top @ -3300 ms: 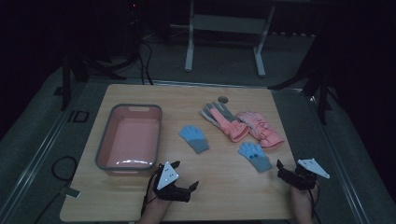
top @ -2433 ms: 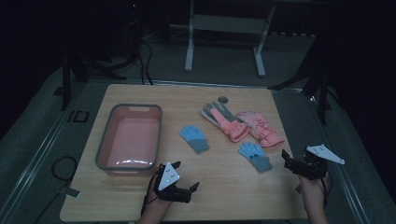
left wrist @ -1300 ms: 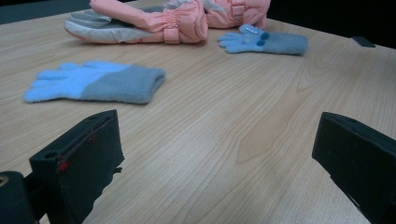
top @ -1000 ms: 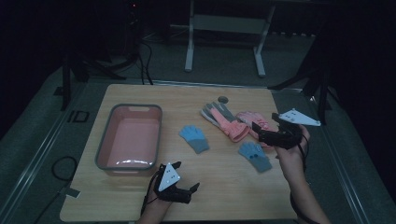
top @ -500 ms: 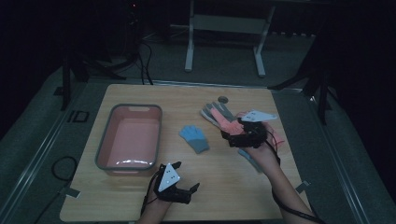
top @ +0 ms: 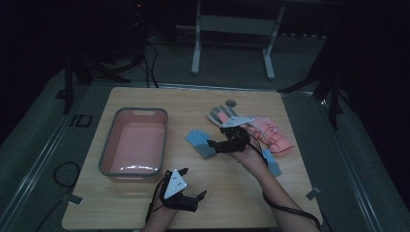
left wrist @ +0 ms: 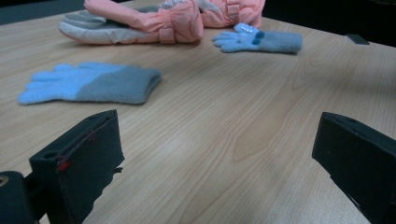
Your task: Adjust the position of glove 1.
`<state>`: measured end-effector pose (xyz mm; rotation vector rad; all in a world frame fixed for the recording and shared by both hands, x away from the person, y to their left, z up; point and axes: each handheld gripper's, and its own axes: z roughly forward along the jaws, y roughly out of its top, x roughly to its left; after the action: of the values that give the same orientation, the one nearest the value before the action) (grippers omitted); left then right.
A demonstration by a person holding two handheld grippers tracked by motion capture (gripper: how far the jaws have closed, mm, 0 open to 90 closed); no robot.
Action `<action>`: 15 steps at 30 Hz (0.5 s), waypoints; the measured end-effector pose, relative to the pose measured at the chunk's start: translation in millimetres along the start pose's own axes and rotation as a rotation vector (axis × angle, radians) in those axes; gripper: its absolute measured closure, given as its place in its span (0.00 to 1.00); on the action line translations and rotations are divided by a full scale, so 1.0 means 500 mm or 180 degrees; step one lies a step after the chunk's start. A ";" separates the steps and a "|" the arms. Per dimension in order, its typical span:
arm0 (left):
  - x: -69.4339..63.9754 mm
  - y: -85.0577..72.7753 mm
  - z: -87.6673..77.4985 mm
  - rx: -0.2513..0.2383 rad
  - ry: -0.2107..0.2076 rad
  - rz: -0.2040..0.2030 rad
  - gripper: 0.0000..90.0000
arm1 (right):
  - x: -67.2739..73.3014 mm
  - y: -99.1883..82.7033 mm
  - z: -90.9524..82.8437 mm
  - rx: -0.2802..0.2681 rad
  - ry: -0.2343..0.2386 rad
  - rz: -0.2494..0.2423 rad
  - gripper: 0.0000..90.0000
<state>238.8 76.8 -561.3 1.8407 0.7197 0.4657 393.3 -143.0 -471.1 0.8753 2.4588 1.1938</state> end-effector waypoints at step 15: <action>-0.001 0.000 0.000 -0.0005 -0.0028 0.0006 0.02 | -0.010 -0.005 0.122 0.0445 0.0096 -0.0040 0.58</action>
<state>238.4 76.7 -561.4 1.8410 0.7114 0.4589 425.6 -109.8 -511.3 0.8830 2.5938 1.0485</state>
